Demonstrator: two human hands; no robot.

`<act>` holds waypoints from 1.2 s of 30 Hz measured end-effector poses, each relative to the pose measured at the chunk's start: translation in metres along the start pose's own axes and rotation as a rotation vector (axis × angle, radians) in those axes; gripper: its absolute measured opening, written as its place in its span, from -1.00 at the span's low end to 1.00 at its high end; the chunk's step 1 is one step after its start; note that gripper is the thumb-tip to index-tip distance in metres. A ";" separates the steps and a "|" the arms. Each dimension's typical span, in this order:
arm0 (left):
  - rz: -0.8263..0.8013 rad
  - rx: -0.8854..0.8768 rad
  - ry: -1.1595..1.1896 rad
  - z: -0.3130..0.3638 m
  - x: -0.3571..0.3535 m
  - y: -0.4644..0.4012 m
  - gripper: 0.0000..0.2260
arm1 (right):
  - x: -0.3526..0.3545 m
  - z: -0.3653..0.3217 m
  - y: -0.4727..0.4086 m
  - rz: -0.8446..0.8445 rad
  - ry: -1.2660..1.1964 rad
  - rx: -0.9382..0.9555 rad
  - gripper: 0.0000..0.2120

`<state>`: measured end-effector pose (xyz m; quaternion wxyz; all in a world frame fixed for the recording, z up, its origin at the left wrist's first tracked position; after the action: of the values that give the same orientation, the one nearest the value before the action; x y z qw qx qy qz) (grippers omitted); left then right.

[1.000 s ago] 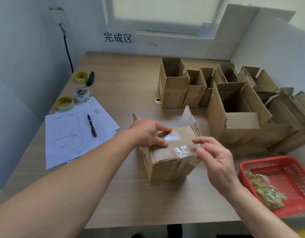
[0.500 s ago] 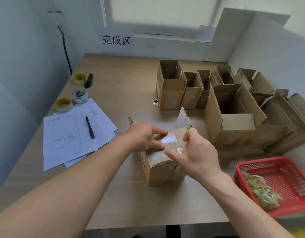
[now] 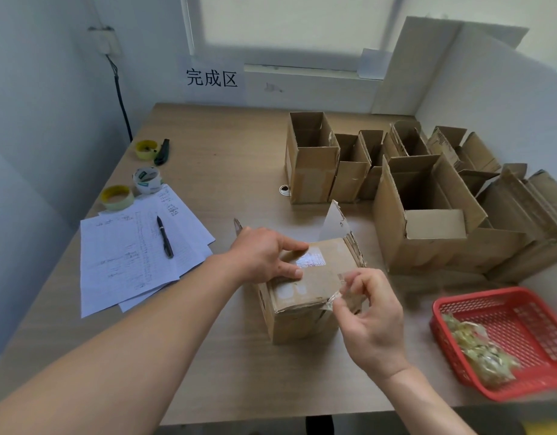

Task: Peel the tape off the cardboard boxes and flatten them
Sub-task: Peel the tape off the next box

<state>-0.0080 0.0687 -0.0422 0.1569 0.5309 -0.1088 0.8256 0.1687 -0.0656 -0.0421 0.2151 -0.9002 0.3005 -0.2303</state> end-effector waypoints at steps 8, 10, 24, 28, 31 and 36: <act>0.009 0.007 0.011 -0.008 -0.003 -0.002 -0.45 | 0.012 -0.006 0.005 0.011 -0.035 -0.055 -0.43; 0.012 0.004 0.012 -0.007 -0.003 -0.004 -0.45 | 0.018 -0.004 0.003 0.055 -0.023 -0.105 -0.53; 0.038 -0.016 -0.008 -0.004 -0.001 0.000 -0.47 | -0.002 0.006 -0.035 -0.501 0.091 -0.087 -0.60; 0.043 0.006 0.016 -0.004 0.001 0.002 -0.47 | 0.014 -0.006 -0.013 -0.197 0.096 0.094 -0.74; 0.039 0.012 0.003 -0.004 0.001 0.001 -0.46 | 0.028 -0.005 0.018 -0.043 0.027 0.124 -0.83; 0.030 0.025 0.001 -0.002 0.001 0.002 -0.46 | 0.034 0.044 0.050 0.291 -0.436 -0.926 -0.68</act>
<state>-0.0105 0.0674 -0.0422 0.1379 0.5307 -0.1065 0.8295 0.1946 -0.1133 -0.0939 -0.1175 -0.8769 0.4409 0.1514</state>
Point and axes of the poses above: each hand's wrist, its own y-axis away from the middle knuckle, its own x-axis out of the back of the hand, z = x × y, the point moved 4 cm from there along -y, towards the middle knuckle, and after that the axes turned 15 degrees about z, right-handed, at the moved point
